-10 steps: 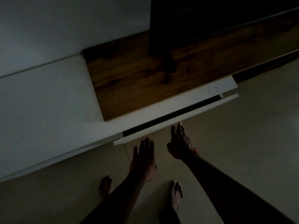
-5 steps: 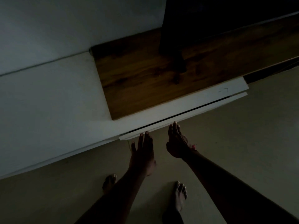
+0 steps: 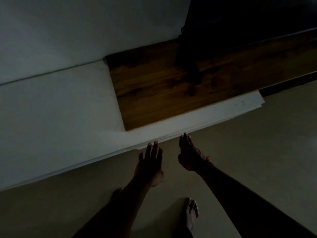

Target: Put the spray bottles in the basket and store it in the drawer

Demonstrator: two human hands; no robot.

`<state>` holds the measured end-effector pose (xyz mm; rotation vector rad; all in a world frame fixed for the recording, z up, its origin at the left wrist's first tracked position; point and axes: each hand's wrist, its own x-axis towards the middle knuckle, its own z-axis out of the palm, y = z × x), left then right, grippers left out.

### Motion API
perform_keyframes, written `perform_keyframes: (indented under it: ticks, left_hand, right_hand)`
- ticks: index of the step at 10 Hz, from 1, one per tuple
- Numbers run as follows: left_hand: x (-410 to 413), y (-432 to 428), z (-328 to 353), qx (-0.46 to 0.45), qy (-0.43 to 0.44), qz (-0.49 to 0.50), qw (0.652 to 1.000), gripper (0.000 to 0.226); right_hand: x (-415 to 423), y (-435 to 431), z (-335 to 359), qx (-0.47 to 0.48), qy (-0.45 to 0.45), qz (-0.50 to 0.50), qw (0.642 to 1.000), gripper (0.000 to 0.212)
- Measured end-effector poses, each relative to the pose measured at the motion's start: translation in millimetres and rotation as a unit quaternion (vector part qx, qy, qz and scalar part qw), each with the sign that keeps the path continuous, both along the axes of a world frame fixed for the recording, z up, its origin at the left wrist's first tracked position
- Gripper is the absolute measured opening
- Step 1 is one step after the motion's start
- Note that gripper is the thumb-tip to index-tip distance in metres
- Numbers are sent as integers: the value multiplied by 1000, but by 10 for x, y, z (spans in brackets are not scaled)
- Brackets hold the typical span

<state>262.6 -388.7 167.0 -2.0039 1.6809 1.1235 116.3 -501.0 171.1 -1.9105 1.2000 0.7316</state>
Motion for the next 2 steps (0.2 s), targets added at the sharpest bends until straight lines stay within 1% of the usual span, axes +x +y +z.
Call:
perform_keyframes:
  ticks: [1, 2]
  left_hand:
    - [175, 7, 183, 24, 50, 42, 998, 75]
    - [456, 10, 425, -3, 46, 80, 996, 61]
  right_hand:
    - [31, 50, 122, -9, -5, 2, 1000, 77]
    - [100, 100, 336, -36, -12, -4, 999, 74]
